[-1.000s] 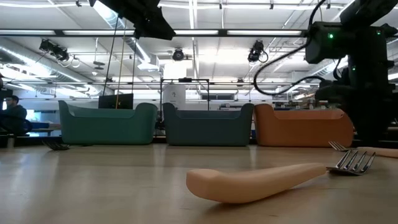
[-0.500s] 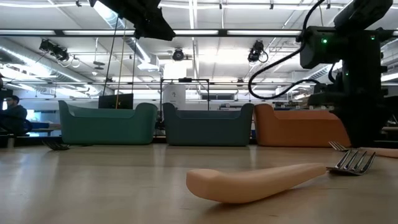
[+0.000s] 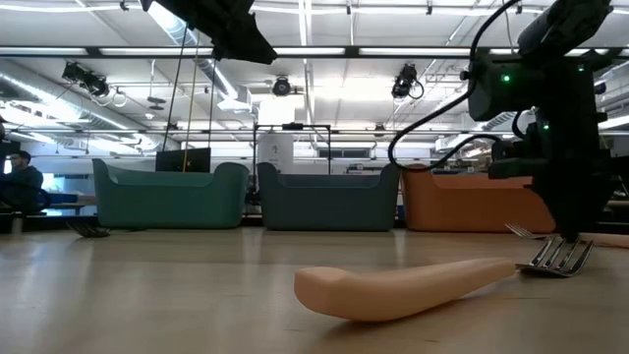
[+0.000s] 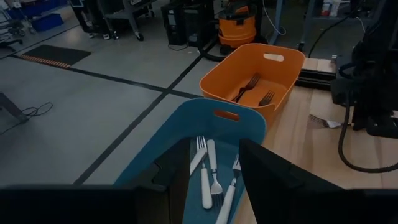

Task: Sort silverware by color (type)
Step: Put the orange fork into the green bin

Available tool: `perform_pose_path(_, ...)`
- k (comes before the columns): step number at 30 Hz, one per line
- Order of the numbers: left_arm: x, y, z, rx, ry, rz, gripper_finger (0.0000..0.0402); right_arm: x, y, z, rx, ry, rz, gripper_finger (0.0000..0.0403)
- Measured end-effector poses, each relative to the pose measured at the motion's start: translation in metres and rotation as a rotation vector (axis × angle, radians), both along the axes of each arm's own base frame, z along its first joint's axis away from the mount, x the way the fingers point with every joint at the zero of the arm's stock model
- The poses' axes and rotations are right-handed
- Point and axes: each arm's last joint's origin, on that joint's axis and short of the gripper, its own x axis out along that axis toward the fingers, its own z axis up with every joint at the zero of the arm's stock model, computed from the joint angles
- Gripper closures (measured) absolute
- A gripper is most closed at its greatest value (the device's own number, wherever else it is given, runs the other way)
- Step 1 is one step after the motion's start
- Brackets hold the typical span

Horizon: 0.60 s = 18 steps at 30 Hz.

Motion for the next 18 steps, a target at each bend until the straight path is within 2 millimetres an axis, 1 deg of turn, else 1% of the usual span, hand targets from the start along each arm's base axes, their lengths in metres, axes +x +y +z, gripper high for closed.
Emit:
perform_pose_path(2,-0.001,0.002,0.0,-0.018,-0.008,0.017,0.0256,-0.001,0.0,0.003,0.006,-0.018,0.026,0.0365)
perform_pose_path(6,-0.005,0.009,0.0,-0.068,-0.038,0.063,0.0256,-0.002,0.001,0.014,0.024,-0.081,0.072,0.0365)
perform_pose_path(10,-0.007,0.013,-0.001,-0.133,-0.078,0.107,0.0256,0.003,0.002,0.034,0.058,-0.211,0.155,0.0365)
perform_pose_path(14,-0.007,0.015,-0.003,-0.226,-0.128,0.149,0.0256,0.014,0.002,0.067,0.008,-0.416,0.274,0.0365)
perform_pose_path(18,-0.002,0.018,-0.007,-0.358,-0.208,0.201,0.0256,0.03,-0.007,0.103,-0.16,-0.653,0.352,0.0365)
